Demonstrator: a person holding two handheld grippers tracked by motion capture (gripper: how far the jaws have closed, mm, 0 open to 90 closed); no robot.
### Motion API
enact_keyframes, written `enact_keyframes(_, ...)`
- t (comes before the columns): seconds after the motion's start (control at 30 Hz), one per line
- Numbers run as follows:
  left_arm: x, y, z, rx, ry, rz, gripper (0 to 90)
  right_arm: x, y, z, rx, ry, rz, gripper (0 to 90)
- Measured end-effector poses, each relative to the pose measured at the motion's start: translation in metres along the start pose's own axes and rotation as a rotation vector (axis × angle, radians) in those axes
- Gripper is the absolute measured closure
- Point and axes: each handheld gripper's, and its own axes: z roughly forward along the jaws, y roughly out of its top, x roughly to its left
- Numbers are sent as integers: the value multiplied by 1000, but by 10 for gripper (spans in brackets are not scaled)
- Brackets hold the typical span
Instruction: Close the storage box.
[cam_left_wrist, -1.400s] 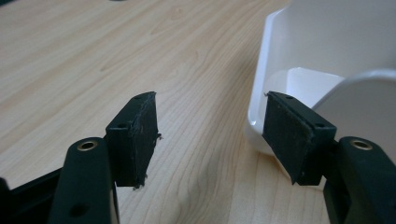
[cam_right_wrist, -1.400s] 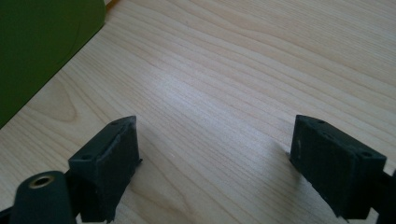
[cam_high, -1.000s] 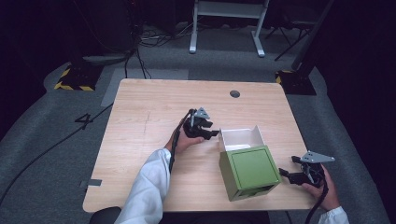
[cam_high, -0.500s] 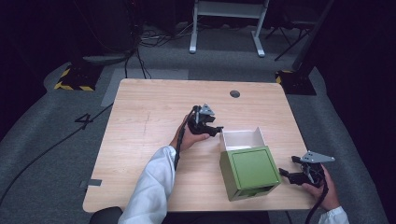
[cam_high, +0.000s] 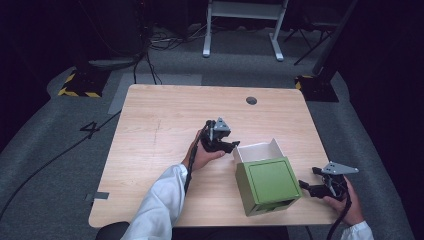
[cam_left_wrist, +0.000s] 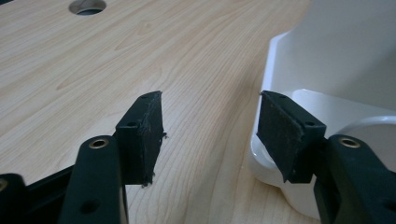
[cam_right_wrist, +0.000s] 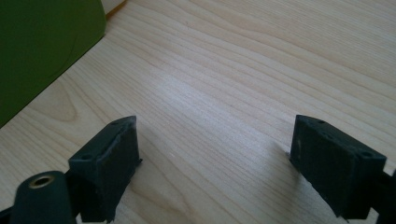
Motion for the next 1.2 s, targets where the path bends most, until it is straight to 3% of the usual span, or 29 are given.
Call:
enact_keyframes(0.17,-16,1,5,-1,-63,27,414,0,0,0,0,0,0,154)
enact_keyframes(0.37,-22,1,10,15,-128,48,427,0,0,0,-1,-1,-1,154)
enact_keyframes(0.57,-30,1,10,21,-146,67,427,0,0,0,0,0,1,155)
enact_keyframes(0.77,-40,3,6,48,-178,126,404,0,0,0,0,0,1,154)
enact_keyframes(1.2,-52,4,2,61,-174,174,384,0,0,0,0,0,0,154)
